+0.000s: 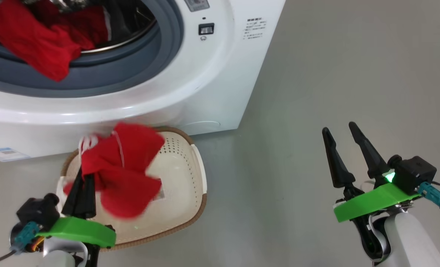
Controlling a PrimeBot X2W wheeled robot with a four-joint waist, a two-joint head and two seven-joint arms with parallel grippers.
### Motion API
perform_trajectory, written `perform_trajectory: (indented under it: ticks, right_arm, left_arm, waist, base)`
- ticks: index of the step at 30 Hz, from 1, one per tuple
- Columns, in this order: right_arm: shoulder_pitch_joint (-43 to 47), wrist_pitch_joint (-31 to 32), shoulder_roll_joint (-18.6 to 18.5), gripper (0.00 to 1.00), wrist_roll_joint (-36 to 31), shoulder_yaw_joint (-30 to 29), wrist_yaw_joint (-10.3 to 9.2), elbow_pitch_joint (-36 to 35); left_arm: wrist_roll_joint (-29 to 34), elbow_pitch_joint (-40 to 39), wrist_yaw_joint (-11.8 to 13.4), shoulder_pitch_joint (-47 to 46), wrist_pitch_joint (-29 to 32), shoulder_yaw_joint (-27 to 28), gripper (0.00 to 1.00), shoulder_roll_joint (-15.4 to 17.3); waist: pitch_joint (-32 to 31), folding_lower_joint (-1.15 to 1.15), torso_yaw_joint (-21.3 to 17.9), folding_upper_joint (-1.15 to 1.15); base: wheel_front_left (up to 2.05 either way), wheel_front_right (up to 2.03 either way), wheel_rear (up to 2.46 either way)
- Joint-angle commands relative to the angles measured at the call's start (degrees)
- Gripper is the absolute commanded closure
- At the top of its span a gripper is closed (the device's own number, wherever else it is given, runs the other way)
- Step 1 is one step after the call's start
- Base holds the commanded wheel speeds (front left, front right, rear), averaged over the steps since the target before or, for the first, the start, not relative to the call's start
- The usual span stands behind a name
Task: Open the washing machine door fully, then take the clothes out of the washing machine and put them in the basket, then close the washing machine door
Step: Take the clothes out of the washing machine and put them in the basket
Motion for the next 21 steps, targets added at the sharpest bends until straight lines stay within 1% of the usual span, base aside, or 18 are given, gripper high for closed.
perform_trajectory:
  ticks: [1, 6, 15, 21]
  right_arm:
    - [-0.7, -0.7, 0.0, 0.00, -0.6, 1.4, 0.09, -1.5]
    - [-1.2, -0.7, 0.6, 0.00, -0.7, 1.6, 0.09, -1.8]
    - [-2.5, -0.7, 1.9, 0.00, -1.1, 2.4, 0.09, -2.4]
    - [-3.7, -0.7, 2.9, 0.00, -1.1, 2.8, 0.09, -2.8]
  left_arm:
    - [-0.1, -0.1, -0.4, -1.8, -0.9, 1.5, 1.00, 1.5]
    - [0.8, 11.0, -0.8, -5.5, -1.1, 0.5, 1.00, 2.4]
    - [3.2, 23.9, -1.1, -11.7, -1.2, -1.5, 1.00, 3.4]
    - [2.6, 32.9, -1.2, -17.0, -1.2, -5.3, 1.00, 4.2]
  waist:
    - [0.9, 0.00, -0.8, 0.00]
    - [2.8, 0.00, -1.8, 0.00]
    - [6.9, 0.00, -4.2, 0.00]
    - [10.6, 0.00, -5.4, 0.00]
  base:
    - [0.00, 0.00, 0.00]
    - [0.00, 0.00, 0.00]
    - [0.00, 0.00, 0.00]
    - [0.00, 0.00, 0.00]
